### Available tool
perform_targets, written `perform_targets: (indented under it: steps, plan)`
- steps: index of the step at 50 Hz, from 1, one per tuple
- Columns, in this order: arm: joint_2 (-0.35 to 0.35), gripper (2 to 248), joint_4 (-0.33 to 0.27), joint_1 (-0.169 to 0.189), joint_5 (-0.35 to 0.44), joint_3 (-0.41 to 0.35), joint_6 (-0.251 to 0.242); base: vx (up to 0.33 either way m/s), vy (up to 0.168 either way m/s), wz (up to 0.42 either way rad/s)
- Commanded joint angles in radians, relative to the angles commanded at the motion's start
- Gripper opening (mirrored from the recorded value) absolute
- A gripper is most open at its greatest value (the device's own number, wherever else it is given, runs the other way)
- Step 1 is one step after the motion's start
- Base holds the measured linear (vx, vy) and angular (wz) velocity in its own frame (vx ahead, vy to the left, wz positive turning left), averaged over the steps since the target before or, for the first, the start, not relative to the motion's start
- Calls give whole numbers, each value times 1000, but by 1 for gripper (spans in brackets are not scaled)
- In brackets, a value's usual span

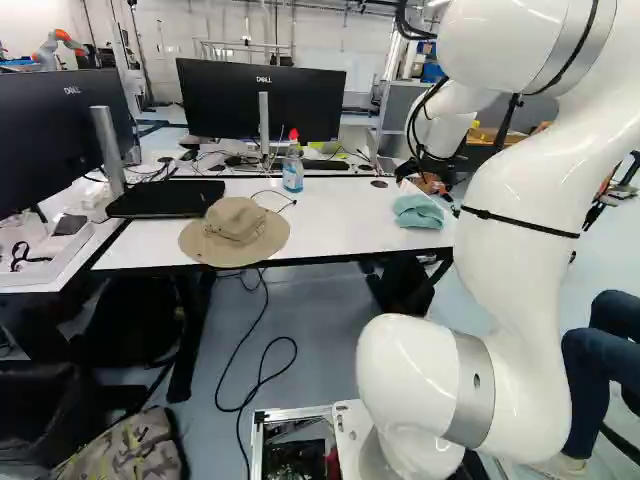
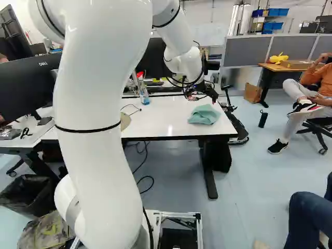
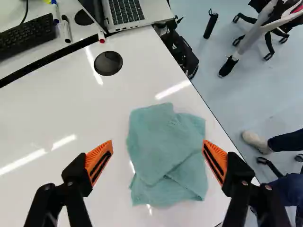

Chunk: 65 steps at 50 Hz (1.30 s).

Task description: Clean the table with the green towel

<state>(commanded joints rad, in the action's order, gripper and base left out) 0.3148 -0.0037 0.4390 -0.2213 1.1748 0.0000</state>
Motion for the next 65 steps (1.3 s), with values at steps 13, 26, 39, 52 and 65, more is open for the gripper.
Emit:
perform_targets:
  steps: [13, 26, 39, 52, 65]
  plan:
    - [-44, 247, 0, -33, 82, -81, 0, 0, 0, 0]
    - [-99, 247, 1, -73, 183, -181, 0, 0, 0, 0]
    - [-165, 247, 1, -122, 304, -302, 0, 0, 0, 0]
    - [-241, 247, 2, -178, 443, -440, 0, 0, 0, 0]
    - [-320, 247, 2, -237, 589, -586, 0, 0, 0, 0]
